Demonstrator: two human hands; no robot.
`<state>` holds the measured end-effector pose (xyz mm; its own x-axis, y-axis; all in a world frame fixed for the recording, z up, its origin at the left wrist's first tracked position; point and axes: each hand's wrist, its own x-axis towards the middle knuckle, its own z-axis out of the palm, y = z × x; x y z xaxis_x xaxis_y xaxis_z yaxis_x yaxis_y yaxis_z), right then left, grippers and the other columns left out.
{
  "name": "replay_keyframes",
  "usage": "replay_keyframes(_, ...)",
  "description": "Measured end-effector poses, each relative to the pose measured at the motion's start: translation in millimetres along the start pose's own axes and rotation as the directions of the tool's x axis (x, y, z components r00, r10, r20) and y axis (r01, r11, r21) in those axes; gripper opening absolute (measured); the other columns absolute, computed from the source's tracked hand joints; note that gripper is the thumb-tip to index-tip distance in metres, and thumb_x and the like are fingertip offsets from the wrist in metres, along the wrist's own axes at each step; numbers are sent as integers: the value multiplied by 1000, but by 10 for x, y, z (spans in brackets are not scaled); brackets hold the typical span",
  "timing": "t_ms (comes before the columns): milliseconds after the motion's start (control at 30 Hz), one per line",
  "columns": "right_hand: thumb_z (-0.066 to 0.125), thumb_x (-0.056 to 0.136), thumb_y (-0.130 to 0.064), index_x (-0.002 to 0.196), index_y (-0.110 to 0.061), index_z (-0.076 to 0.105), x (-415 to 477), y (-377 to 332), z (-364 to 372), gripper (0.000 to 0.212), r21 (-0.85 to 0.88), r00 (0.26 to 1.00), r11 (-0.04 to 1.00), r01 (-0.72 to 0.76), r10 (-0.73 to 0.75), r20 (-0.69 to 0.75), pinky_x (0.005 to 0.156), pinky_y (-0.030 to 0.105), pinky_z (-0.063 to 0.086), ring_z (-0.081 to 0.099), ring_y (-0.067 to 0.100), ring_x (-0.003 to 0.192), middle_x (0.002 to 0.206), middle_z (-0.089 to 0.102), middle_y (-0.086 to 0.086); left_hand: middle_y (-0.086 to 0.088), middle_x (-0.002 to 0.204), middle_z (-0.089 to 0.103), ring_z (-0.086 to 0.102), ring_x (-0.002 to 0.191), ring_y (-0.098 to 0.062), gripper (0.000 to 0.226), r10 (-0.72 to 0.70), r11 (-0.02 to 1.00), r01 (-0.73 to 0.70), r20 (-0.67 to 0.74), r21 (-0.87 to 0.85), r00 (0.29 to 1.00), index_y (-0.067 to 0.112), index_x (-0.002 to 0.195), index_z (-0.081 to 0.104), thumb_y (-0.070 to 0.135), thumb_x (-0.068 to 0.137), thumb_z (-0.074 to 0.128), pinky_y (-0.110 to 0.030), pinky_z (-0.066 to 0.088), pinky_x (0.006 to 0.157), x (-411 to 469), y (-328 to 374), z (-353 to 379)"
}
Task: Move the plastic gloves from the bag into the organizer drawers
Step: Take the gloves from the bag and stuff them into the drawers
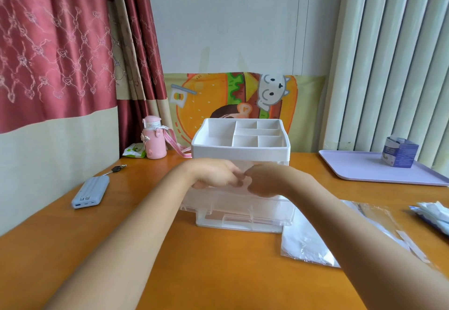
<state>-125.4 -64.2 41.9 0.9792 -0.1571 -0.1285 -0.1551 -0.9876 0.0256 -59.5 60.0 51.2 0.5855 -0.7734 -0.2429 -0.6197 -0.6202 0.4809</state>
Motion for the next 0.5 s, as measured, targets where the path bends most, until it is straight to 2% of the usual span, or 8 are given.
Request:
replay_keyframes(100, 38, 98, -48, 136, -16, 47, 49, -28, 5, 51, -39, 985, 997, 65, -58, 163, 95, 33, 35, 49, 24, 109, 128, 53, 4, 5, 148, 43, 38, 136, -17, 44, -41, 997, 45, -64, 60, 997, 17, 142, 47, 28, 100, 48, -25, 30, 105, -68, 43, -37)
replay_keyframes(233, 31, 99, -52, 150, -18, 25, 43, -75, -73, 62, -82, 969, 990, 112, -90, 230, 105, 33, 28, 40, 26, 130, 148, 39, 4, 1, 140, 46, 41, 129, -17, 52, -90, 991, 97, -85, 88, 992, 15, 143, 44, 42, 99, 46, -29, 33, 106, -132, 37, -78)
replay_keyframes(367, 39, 98, -50, 152, -20, 20, 52, -99, -115, 65, -123, 977, 990, 68, -41, 210, 103, 31, 31, 40, 26, 130, 146, 41, 5, 6, 157, 25, 19, 146, -18, 59, -142, 986, 141, -6, -85, 990, 21, 149, 33, 52, 99, 36, -31, 18, 113, -101, 55, -96)
replay_keyframes(433, 45, 95, -51, 151, -19, 23, 83, -96, -129, 68, -164, 980, 985, 54, -21, 197, 104, 32, 32, 41, 27, 130, 146, 42, 5, 7, 160, 14, 9, 148, -18, 66, -181, 962, 185, 36, -199, 983, 26, 151, 25, 60, 95, 33, -39, 11, 116, -56, 36, -91)
replay_keyframes(500, 48, 94, -52, 151, -18, 26, 130, -94, -139, 69, -195, 979, 979, 56, -16, 202, 106, 34, 31, 39, 27, 132, 147, 41, 5, 5, 161, 10, 6, 149, -21, 76, -228, 938, 227, 28, -262, 973, 28, 153, 20, 68, 90, 35, -46, 9, 117, 17, -23, -103)
